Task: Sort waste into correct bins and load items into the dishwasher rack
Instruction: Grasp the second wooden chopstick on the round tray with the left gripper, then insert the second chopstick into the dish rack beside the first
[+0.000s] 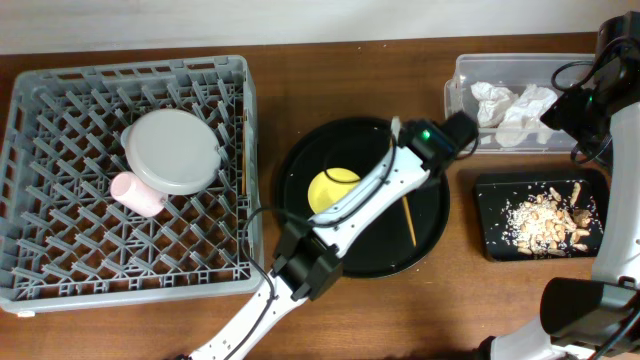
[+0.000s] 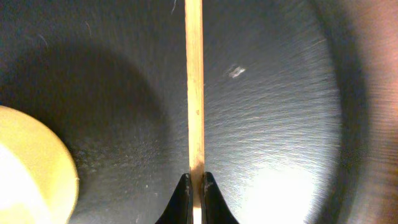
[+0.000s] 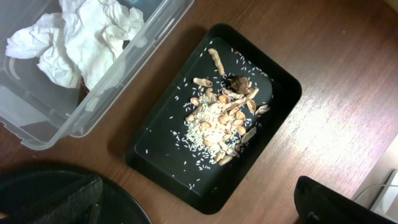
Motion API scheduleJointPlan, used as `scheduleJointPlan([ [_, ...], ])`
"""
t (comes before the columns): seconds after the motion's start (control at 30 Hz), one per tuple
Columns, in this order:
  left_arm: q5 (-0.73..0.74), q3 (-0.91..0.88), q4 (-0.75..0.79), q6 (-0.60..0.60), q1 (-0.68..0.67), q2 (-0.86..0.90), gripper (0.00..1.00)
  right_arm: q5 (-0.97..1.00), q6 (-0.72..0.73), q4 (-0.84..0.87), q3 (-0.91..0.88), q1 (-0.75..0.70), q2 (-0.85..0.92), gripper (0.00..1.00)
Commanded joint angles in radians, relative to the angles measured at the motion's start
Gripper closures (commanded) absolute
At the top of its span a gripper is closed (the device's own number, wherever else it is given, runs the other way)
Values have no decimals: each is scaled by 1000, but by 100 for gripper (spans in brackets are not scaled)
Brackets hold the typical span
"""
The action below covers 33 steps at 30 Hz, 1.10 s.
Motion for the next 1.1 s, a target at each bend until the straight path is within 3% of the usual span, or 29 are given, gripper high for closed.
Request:
scheduleJointPlan([
  [0.0,-22,274,-86,248,59,-12,99,19,6,-3,6,-6,7,1],
  [0.13,-80,287,-198,311,148,-72,99,19,6,-3,6,-6,7,1],
  [0.17,-61,287,-210,407,200,-89,99,19,6,-3,6,-6,7,1],
  [0.37,75,286,-210,679,415,-114,99,19,6,-3,6,-6,7,1],
  [0.53,83,286,-210,697,594,-116,99,19,6,-3,6,-6,7,1],
  [0.63,201,283,-210,789,654,-116,99,19,6,-3,6,-6,7,1],
  [1.0,249,106,-210,795,770,-115,99,19,6,-3,6,-6,7,1],
  [1.07,262,88,-210,794,769,-115,89,19,6,-3,6,-6,7,1],
])
